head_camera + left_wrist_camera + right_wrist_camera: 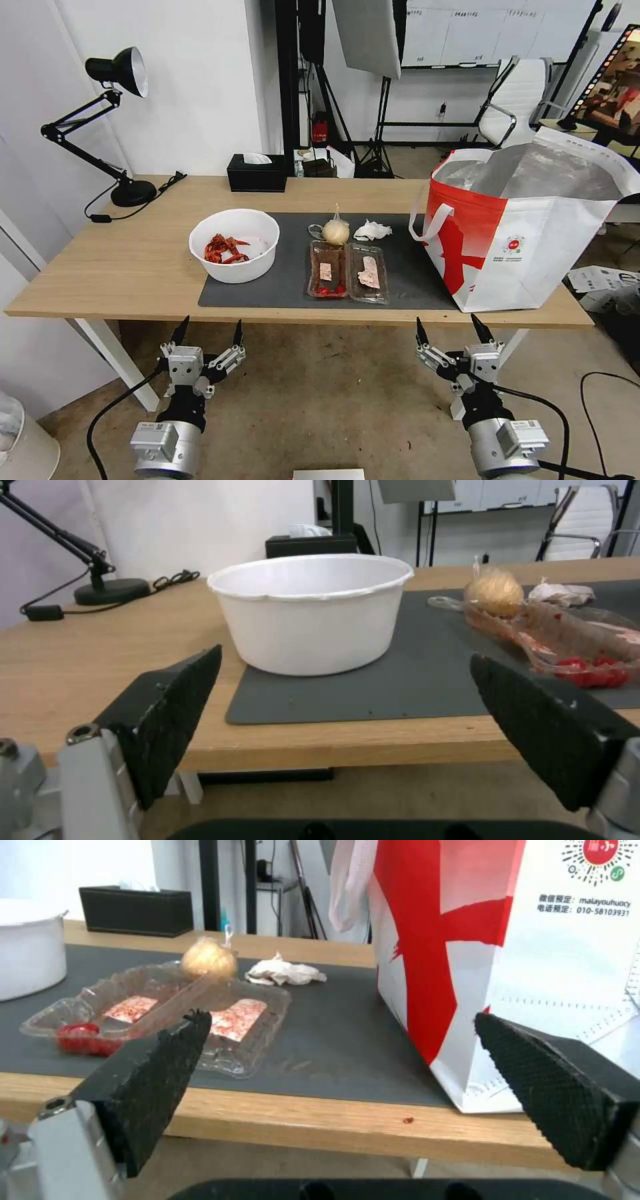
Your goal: Pick up the trash from the table and place it into the takeout bag.
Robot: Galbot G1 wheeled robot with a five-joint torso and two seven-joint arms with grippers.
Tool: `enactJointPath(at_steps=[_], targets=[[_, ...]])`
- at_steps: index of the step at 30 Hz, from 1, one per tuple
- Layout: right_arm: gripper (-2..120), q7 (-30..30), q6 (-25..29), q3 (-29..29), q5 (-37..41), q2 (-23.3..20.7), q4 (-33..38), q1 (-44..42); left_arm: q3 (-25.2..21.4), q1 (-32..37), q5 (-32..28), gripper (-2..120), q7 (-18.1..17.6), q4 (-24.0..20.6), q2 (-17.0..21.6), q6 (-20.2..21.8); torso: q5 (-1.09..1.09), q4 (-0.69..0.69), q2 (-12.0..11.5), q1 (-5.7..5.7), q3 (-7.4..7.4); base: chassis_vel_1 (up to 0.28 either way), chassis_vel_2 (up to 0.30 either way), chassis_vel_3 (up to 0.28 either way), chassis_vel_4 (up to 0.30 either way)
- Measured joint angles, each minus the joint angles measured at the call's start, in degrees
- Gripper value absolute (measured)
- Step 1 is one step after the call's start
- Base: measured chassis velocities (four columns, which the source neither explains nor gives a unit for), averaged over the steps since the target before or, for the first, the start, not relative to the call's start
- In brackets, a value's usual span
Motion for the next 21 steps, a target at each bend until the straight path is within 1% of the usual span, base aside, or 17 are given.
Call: enactJointPath(at_steps=[12, 13, 14, 15, 17, 18, 19, 20, 21], targets=[[100, 0.0, 0.0, 0.0, 0.0, 0.0, 0.0, 0.0, 0.0, 0.0, 0.0, 100, 0.0, 0.0, 0.0, 0.0, 0.0, 0.0, 0.0, 0.0, 0.0, 0.0, 0.0, 0.0, 0.0], [100, 0.0, -0.13, -0.02, 0.29, -0.31, 0.0, 0.15, 0.03, -0.08, -0.13, 100, -0.22, -0.02, -0.01, 0.08, 0.0, -0.01, 0.0, 0.0, 0.0, 0.0, 0.0, 0.0, 0.0], [100, 0.15, -0.84, -0.09, 1.59, -1.65, -0.01, 1.05, 0.15, -0.26, -0.45, 100, -0.75, -0.29, -0.04, 0.39, 0.0, -0.01, 0.0, 0.0, 0.0, 0.0, 0.0, 0.0, 0.0], [100, 0.15, -0.84, -0.09, 1.59, -1.65, -0.01, 1.05, 0.15, -0.26, -0.45, 100, -0.75, -0.29, -0.04, 0.39, 0.0, -0.01, 0.0, 0.0, 0.0, 0.0, 0.0, 0.0, 0.0], [100, 0.46, -2.01, -0.22, 3.6, -3.69, 0.0, 2.51, 0.82, -1.18, -1.82, 100, -3.2, -1.82, -0.31, 2.05, 0.0, 0.02, 0.0, 0.0, 0.0, 0.0, 0.0, 0.0, 0.0], [100, 0.84, -3.33, -0.34, 5.97, -6.98, 0.0, 4.72, 2.23, -3.07, -4.41, 100, -7.85, -4.78, -0.87, 5.13, 0.01, 0.05, 0.0, 0.0, 0.0, 0.0, 0.0, 0.0, 0.0], [100, 0.84, -3.33, -0.34, 5.97, -6.98, 0.0, 4.72, 2.23, -3.07, -4.41, 100, -7.85, -4.78, -0.87, 5.13, 0.01, 0.05, 0.0, 0.0, 0.0, 0.0, 0.0, 0.0, 0.0], [100, 0.85, -3.55, -0.48, 6.66, -7.86, 0.01, 5.11, 2.98, -4.49, -6.07, 100, -9.46, -5.53, -1.12, 3.2, 0.05, -0.01, 0.0, 0.01, 0.0, 0.0, 0.0, 0.0, 0.0], [100, 0.85, -3.55, -0.48, 6.66, -7.86, 0.01, 5.11, 2.98, -4.49, -6.07, 100, -9.46, -5.53, -1.12, 3.2, 0.05, -0.01, 0.0, 0.01, 0.0, 0.0, 0.0, 0.0, 0.0]])
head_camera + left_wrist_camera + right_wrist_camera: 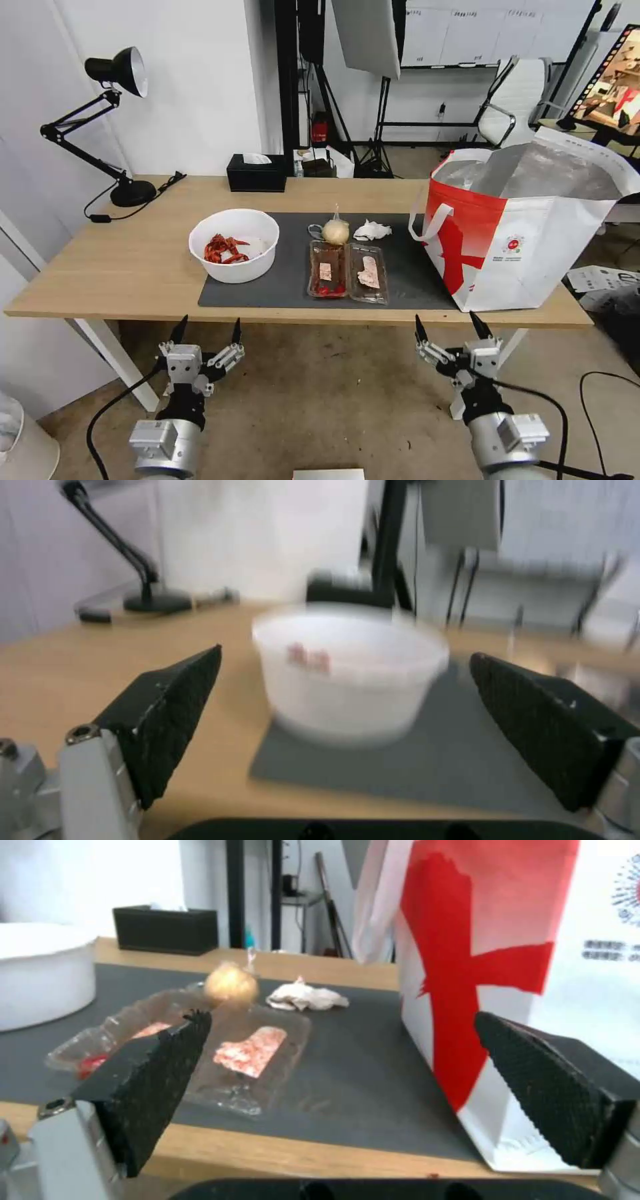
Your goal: Pick up the trash from the table and place it into the takeout bag.
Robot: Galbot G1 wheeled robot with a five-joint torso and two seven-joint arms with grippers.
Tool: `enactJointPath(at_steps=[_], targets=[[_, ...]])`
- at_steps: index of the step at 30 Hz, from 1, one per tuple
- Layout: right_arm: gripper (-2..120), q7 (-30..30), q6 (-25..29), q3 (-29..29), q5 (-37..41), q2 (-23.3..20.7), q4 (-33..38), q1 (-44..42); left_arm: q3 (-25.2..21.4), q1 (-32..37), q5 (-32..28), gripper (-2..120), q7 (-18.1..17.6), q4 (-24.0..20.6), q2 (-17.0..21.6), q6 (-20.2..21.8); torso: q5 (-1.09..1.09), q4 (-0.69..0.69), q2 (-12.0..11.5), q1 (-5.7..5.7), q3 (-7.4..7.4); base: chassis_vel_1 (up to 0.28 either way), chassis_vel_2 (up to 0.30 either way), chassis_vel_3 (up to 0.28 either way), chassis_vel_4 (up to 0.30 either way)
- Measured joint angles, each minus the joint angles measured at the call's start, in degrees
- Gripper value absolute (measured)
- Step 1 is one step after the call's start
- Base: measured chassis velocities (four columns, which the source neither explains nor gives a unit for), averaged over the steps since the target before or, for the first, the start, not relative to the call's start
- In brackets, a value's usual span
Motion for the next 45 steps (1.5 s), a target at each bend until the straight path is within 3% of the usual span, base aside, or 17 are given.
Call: enactJointPath(at_steps=[3, 10, 11, 13, 15, 44, 45], targets=[[100, 0.62, -1.78, -0.36, 5.4, -4.87, -0.02, 3.56, 0.61, -0.89, -0.99, 100, -0.19, 0.13, -0.13, -2.8, -0.02, 0.01, 0.0, -0.01, 0.0, 0.0, 0.0, 0.0, 0.0], [100, 1.62, -4.42, -0.94, 13.27, -12.12, -0.08, 8.75, 0.9, -0.8, -1.01, 100, 0.1, 0.41, -0.2, -2.98, -0.03, 0.01, 0.0, 0.0, 0.0, 0.0, 0.0, 0.0, 0.0], [100, 2.01, -5.5, -1.18, 16.48, -15.15, -0.12, 10.87, 0.91, -0.72, -0.98, 100, 0.36, 0.52, -0.12, -2.9, -0.03, 0.01, 0.0, 0.0, 0.0, 0.0, 0.0, 0.0, 0.0], [100, 2.12, -5.84, -1.26, 17.6, -16.14, -0.12, 11.58, 0.91, -0.7, -0.97, 100, 0.41, 0.55, -0.12, -2.86, -0.03, 0.01, 0.0, 0.0, 0.0, 0.0, 0.0, 0.0, 0.0], [100, 2.77, -7.5, -1.68, 21.82, -19.97, -0.51, 14.49, 1.01, -0.62, -0.86, 100, 0.77, 0.62, -0.08, -2.49, -0.06, 0.04, 0.0, 0.0, 0.0, 0.0, 0.0, 0.0, 0.0], [100, 3.07, -8.63, -2.66, 21.85, -17.85, -1.49, 13.61, 1.12, -0.27, -0.73, 100, 2.07, 0.96, -0.09, -1.9, -0.05, 0.01, 0.0, 0.0, 0.0, 0.0, 0.0, 0.0, 0.0], [100, 4.89, -9.29, -3.45, 26.49, -17.67, -0.7, 13.6, 1.11, -0.12, -0.79, 100, 2.26, 0.96, 0.0, -1.89, -0.04, 0.01, 0.0, 0.0, 0.0, 0.0, 0.0, 0.0, 0.0]])
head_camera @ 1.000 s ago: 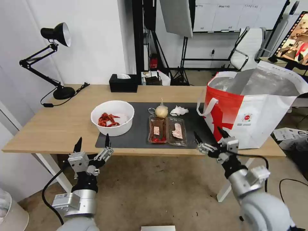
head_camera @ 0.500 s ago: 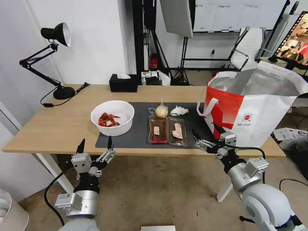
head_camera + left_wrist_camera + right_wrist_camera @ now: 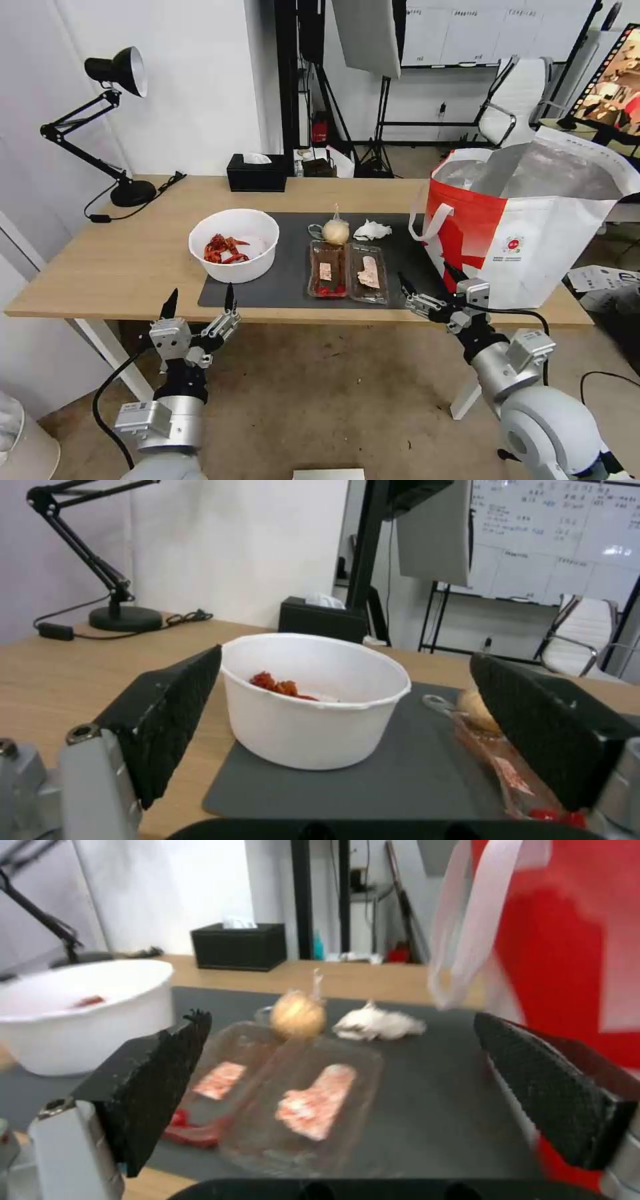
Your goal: Pick up the trash from the table and place it into the takeout bag.
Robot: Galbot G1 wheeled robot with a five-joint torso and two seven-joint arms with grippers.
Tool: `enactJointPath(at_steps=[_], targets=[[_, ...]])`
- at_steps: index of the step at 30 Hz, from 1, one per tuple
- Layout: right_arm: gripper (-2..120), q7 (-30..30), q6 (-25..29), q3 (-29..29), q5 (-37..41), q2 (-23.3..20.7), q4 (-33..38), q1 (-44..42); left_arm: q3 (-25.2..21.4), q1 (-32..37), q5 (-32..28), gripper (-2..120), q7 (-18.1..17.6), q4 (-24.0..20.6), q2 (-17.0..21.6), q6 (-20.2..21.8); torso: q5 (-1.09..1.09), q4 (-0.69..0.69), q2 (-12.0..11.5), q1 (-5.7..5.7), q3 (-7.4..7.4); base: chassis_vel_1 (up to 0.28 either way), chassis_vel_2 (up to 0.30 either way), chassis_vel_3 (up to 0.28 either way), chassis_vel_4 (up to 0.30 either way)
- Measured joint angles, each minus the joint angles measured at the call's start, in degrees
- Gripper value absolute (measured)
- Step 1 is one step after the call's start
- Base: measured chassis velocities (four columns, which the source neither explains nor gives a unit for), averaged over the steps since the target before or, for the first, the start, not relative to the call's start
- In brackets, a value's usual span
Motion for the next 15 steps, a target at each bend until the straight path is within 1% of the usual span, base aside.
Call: enactJointPath(at_steps=[1, 2, 3, 4, 5, 6, 7, 8, 9, 10, 11, 13, 15], targets=[[100, 0.76, -0.31, -0.22, 1.71, 0.06, 0.42, 0.03, 0.0, 0.02, -0.01, 100, 0.03, 0.0, 0.03, 0.02, 0.0, 0.0, 0.0, 0.0, 0.0, 0.0, 0.0, 0.0, 0.0], [100, 2.89, -1.11, -0.78, 6.41, 0.24, 1.54, 0.2, -0.01, 0.05, -0.03, 100, 0.09, 0.0, 0.13, 0.06, 0.0, 0.0, 0.0, 0.0, 0.0, 0.0, 0.0, 0.0, 0.0], [100, 2.89, -1.11, -0.78, 6.41, 0.24, 1.54, 0.2, -0.01, 0.05, -0.03, 100, 0.09, 0.0, 0.13, 0.06, 0.0, 0.0, 0.0, 0.0, 0.0, 0.0, 0.0, 0.0, 0.0], [100, 11.5, -3.07, -1.66, 21.57, 1.18, 4.62, 1.36, 0.03, -0.03, -0.33, 100, 0.26, 0.29, 0.74, 0.24, -0.02, 0.0, 0.0, -0.01, 0.0, 0.0, 0.0, 0.0, 0.0], [100, 16.19, -3.27, -1.74, 29.82, 1.65, 5.47, 2.15, 0.05, -0.05, -0.59, 100, 0.3, 0.43, 1.01, 0.29, -0.02, 0.0, 0.0, -0.01, -0.01, 0.0, 0.0, 0.0, 0.0], [100, 17.58, -3.25, -1.74, 32.58, 1.76, 5.63, 2.42, 0.04, -0.05, -0.67, 100, 0.31, 0.46, 1.07, 0.31, -0.02, 0.0, 0.01, -0.01, 0.0, 0.0, 0.0, 0.0, 0.0], [100, 17.58, -3.25, -1.74, 32.58, 1.76, 5.63, 2.42, 0.04, -0.05, -0.67, 100, 0.31, 0.46, 1.07, 0.31, -0.02, 0.0, 0.01, -0.01, 0.0, 0.0, 0.0, 0.0, 0.0], [100, 22.55, -2.26, -1.72, 43.75, 2.23, 5.81, 3.39, -0.01, 0.04, -0.98, 100, 0.33, 0.53, 1.24, 0.37, -0.01, 0.01, 0.0, 0.0, 0.0, 0.0, 0.0, 0.0, 0.0], [100, 24.72, -1.23, -1.68, 49.08, 2.54, 5.64, 3.88, -0.1, 0.08, -1.15, 100, 0.34, 0.53, 1.32, 0.43, -0.01, 0.01, 0.0, 0.0, 0.0, 0.0, 0.0, 0.0, 0.0], [100, 25.58, -0.6, -1.71, 51.64, 2.75, 5.26, 4.08, -0.17, 0.1, -1.24, 100, 0.34, 0.54, 1.36, 0.46, -0.01, 0.01, 0.0, 0.0, 0.0, 0.0, 0.0, 0.0, 0.0], [100, 25.58, -0.6, -1.71, 51.64, 2.75, 5.26, 4.08, -0.17, 0.1, -1.24, 100, 0.34, 0.54, 1.36, 0.46, -0.01, 0.01, 0.0, 0.0, 0.0, 0.0, 0.0, 0.0, 0.0], [100, 26.83, 1.17, -2.91, 57.1, 3.68, 3.94, 4.93, -0.29, 0.17, -1.4, 100, 0.34, 0.63, 1.51, 0.59, -0.01, -0.01, 0.0, -0.01, 0.0, 0.0, 0.0, 0.0, 0.0], [100, 27.04, 1.62, -3.63, 57.97, 3.98, 3.56, 5.35, -0.31, 0.2, -1.41, 100, 0.34, 0.66, 1.54, 0.61, -0.01, 0.0, 0.0, 0.0, 0.0, 0.0, 0.0, 0.0, 0.0]])
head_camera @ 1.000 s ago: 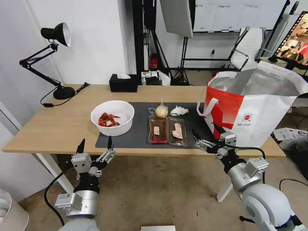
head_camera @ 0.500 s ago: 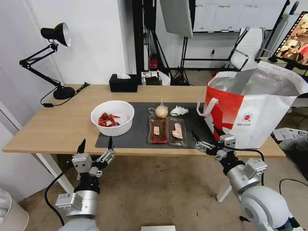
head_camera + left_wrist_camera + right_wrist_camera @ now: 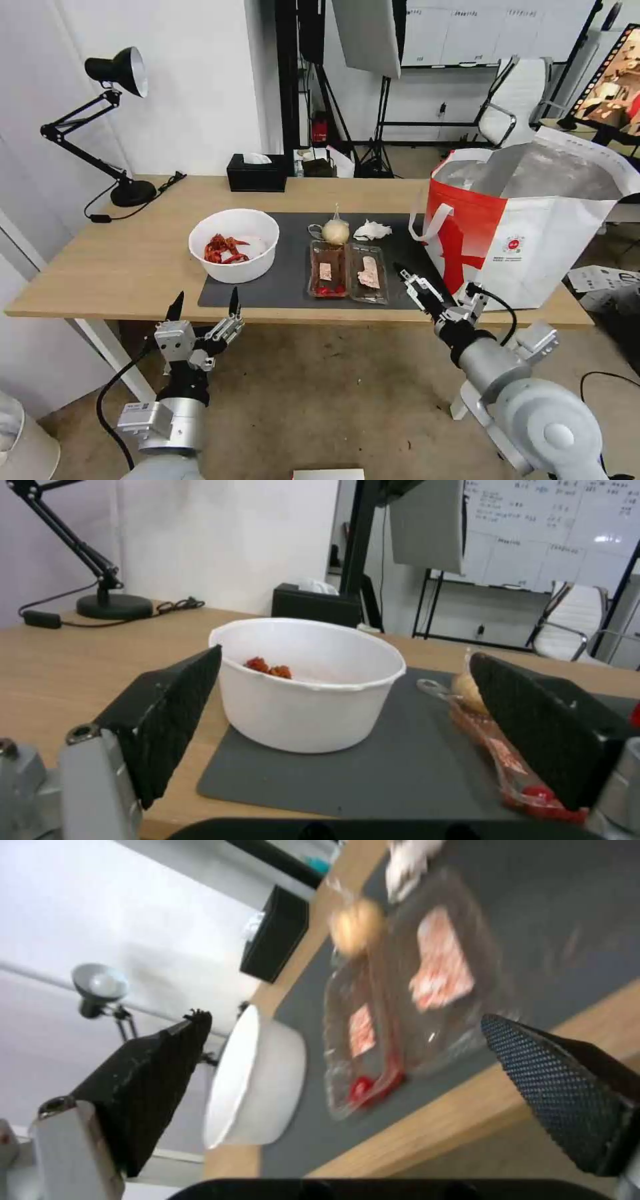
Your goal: Pick up the trash from the table and place it into the takeout bag.
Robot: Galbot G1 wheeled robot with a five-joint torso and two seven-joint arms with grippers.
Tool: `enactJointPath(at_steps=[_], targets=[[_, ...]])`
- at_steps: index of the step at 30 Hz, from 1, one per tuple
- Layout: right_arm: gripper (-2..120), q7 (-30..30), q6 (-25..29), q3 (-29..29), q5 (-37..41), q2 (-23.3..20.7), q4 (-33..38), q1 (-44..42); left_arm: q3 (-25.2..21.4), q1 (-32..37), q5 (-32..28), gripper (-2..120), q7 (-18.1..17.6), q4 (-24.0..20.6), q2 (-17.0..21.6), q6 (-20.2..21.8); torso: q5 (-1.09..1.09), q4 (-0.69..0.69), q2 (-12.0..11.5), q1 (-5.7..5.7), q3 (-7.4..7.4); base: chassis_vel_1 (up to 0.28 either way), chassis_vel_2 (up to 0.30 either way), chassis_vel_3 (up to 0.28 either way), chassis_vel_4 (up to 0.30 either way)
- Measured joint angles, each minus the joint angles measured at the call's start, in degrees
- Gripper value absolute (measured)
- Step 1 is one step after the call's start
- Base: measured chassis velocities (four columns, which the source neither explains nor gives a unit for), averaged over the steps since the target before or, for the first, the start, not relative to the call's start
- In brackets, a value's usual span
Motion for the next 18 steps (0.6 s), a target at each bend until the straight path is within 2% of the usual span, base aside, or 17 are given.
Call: enactJointPath(at_steps=[2, 6, 18], targets=[[100, 1.38, 1.09, -3.61, 1.62, 1.51, -2.04, 2.31, -0.08, 0.18, -0.07, 100, -0.02, 0.14, 0.13, 0.09, 0.0, 0.01, 0.0, 0.0, 0.0, 0.0, 0.0, 0.0, 0.0], [100, 3.38, 1.57, -7.16, 1.92, 3.87, -4.66, 5.28, -0.16, 0.36, -0.09, 100, -0.09, 0.42, 0.19, 0.13, 0.0, 0.01, 0.0, 0.0, 0.0, 0.0, 0.0, 0.0, 0.0], [100, 7.51, 2.67, -12.92, -0.19, 9.06, -11.2, 12.07, -2.16, 1.37, -1.43, 100, -0.4, 0.38, 0.92, 0.95, 0.0, 0.01, 0.0, 0.0, 0.0, 0.0, 0.0, 0.0, 0.0]])
